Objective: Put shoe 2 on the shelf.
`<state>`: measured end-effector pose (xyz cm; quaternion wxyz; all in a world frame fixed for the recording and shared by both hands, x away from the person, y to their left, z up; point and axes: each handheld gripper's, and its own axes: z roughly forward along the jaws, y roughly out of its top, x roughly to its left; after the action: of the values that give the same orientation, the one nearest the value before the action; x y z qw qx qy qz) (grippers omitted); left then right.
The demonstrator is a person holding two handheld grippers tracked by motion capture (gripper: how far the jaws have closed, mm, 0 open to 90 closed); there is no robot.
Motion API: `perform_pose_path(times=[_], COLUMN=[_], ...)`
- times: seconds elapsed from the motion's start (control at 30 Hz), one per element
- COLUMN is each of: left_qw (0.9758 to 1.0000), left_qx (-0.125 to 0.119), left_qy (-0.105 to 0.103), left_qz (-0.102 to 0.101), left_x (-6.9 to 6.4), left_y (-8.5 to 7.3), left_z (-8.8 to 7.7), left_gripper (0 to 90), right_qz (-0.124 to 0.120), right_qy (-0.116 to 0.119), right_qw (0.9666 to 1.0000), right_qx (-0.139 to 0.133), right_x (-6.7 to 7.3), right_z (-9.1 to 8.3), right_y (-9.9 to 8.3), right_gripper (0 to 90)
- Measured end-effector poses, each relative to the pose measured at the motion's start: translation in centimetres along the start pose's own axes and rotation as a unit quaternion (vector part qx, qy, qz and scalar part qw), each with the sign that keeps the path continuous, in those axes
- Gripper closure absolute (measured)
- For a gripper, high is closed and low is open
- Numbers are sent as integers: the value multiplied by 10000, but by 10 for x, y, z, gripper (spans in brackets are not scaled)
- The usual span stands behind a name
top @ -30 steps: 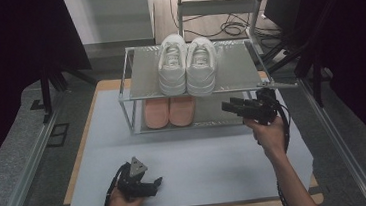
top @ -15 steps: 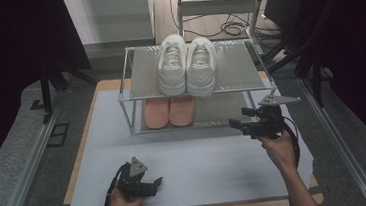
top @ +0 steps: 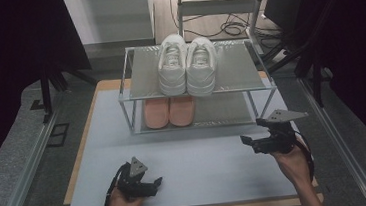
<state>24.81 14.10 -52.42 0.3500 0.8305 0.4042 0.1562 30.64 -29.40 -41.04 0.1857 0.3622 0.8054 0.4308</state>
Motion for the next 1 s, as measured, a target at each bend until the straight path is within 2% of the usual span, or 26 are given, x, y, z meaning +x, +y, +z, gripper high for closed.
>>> perform_pose_path(times=[0.27,0.43,0.6,0.9,0.97,1.0], left_qw=[10000,10000,10000,10000,10000,10000], left_qx=[16,14,16,18,19,17], left_qy=[2,1,2,-1,-4,-1], left_qz=[5,0,1,-4,-7,-5], left_x=[0,0,0,0,0,0], left_y=[0,0,0,0,0,0], left_z=[0,0,0,0,0,0], left_gripper=[145,145,145,144,144,144], right_qz=[23,41,110,330,329,334], right_qy=[-154,-226,-364,-377,-376,-359], right_qw=[9998,9996,9989,9977,9972,9965], right_qx=[103,188,287,455,548,681], right_x=[0,0,-1,-5,-5,-5], right_z=[-7,-6,-1,14,19,21], right_y=[-28,-49,-73,-111,-118,-118], right_gripper=[41,29,29,41,48,69])
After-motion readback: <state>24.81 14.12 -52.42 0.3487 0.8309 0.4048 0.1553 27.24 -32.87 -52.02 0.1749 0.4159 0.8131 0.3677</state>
